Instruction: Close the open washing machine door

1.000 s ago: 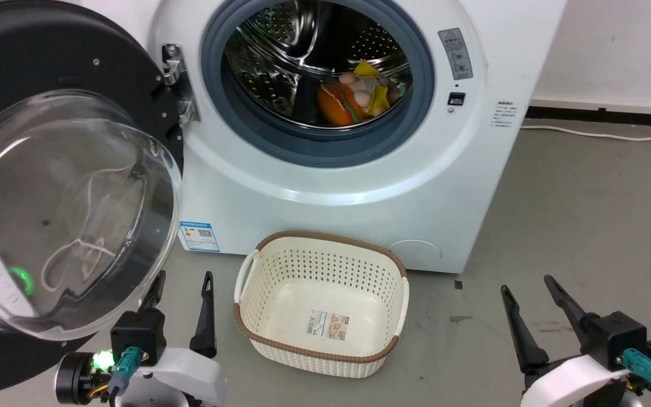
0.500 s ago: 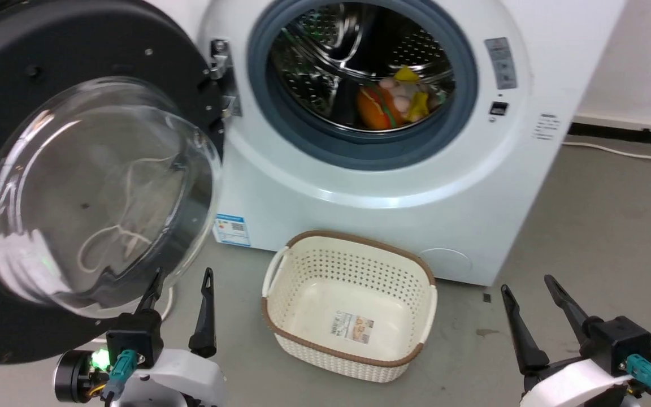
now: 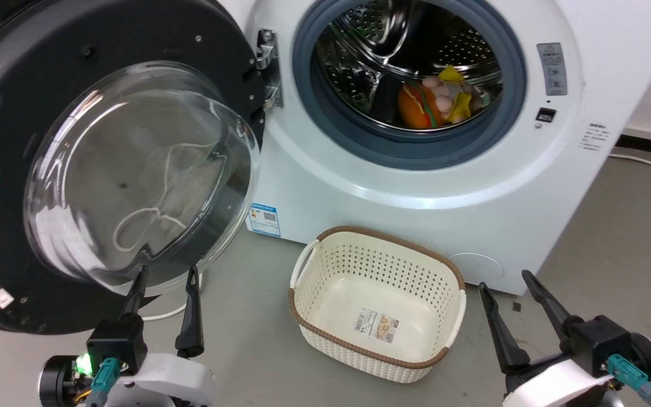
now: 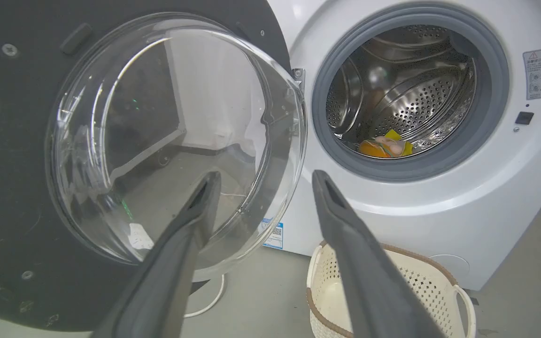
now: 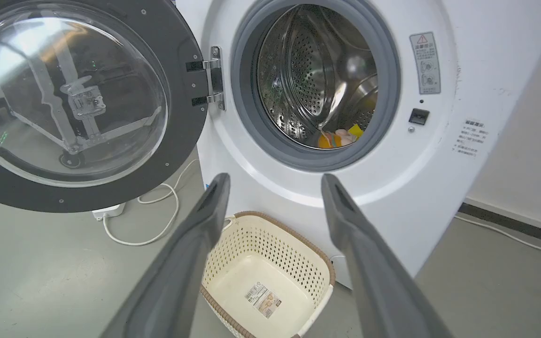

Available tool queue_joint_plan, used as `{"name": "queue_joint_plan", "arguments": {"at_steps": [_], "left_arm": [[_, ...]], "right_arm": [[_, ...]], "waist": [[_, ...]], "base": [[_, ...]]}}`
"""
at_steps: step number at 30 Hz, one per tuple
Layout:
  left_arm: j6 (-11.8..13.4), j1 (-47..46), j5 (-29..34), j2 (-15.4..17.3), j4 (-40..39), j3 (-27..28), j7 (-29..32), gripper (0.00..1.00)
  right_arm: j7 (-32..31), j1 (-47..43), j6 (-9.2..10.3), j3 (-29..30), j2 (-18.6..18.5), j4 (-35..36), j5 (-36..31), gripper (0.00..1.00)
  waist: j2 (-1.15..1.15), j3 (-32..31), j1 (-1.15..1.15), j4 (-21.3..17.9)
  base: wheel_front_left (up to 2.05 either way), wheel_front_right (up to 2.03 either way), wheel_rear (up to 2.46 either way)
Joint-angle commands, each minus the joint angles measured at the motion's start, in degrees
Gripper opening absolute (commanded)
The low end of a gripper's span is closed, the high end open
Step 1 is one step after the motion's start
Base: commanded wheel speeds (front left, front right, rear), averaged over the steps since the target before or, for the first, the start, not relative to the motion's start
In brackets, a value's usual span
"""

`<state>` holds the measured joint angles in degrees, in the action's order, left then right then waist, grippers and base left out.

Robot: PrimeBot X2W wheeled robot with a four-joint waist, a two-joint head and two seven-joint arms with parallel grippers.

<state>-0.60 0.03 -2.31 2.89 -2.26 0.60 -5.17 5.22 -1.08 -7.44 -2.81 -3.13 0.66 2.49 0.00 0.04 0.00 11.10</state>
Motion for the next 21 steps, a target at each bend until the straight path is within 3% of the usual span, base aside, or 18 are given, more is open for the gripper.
{"name": "queue_joint_plan", "arguments": {"at_steps": [1,21], "left_arm": [[0.3,0.8,-0.3,0.0,-0.5,0.2,-0.6,1.0],[1.1,2.3,-1.8,0.0,-3.1,1.2,-3.0,1.0]], "right_arm": [[0.6,0.9,-0.02,-0.5,0.1,-0.1,0.1,1.0],[3.0,2.5,-0.02,-3.9,0.1,-1.1,0.7,1.0]], "waist": [[0.0,0.1,0.0,0.6],[0.0,0.5,0.0,5.5]], "base": [[0.0,0.0,0.0],[0.0,0.0,0.0]]}}
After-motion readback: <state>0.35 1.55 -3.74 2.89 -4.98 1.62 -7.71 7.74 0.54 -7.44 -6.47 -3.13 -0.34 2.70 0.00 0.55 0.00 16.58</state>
